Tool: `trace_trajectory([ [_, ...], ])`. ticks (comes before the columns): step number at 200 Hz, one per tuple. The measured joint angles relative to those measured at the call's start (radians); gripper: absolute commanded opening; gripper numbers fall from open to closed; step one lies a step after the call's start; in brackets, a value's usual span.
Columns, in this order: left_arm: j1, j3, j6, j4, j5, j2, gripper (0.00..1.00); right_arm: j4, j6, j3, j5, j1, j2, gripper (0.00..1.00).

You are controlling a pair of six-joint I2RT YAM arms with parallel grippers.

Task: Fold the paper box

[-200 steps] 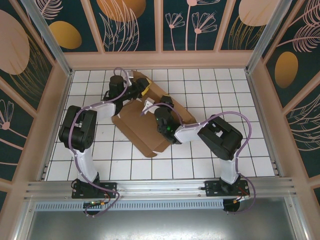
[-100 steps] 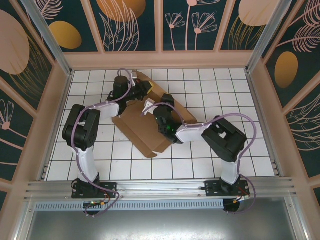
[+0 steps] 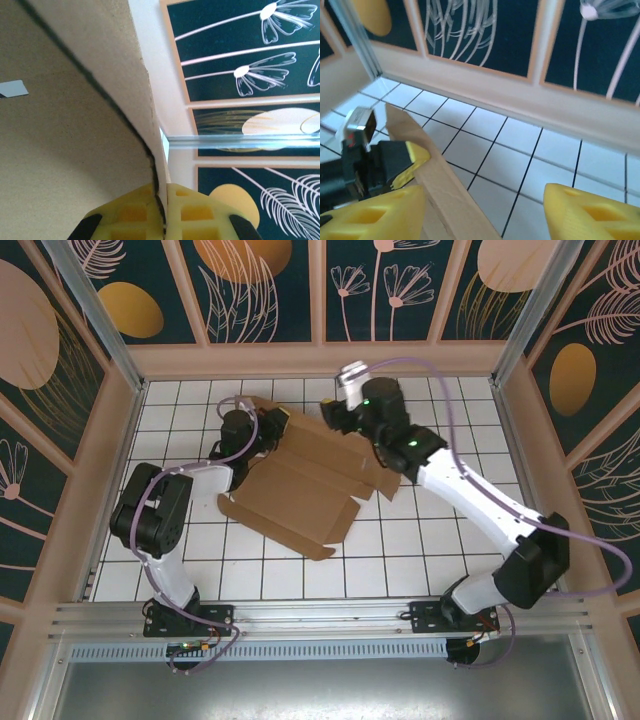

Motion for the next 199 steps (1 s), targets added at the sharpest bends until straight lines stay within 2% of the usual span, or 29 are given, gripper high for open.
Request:
trace_trajectory([
  [37,-0.033,-0.145,-0.043,0.142,-0.156,-0.044,0.00,-0.119,0.282,-0.007,-0.212,-0.156,0.023,0.69],
  [76,-0.046,-0.196,-0.071,0.279,-0.228,-0.050,0.00,-0.133,0.479,-0.065,-0.385,-0.199,0.023,0.72],
  [130,-0.046,-0.212,-0.070,0.382,-0.229,-0.039,0.00,-0.130,0.579,-0.140,-0.498,-0.248,0.049,0.78],
  [199,-0.046,-0.209,-0.074,0.344,-0.230,-0.008,0.00,-0.100,0.621,-0.159,-0.573,-0.278,0.122,0.82],
])
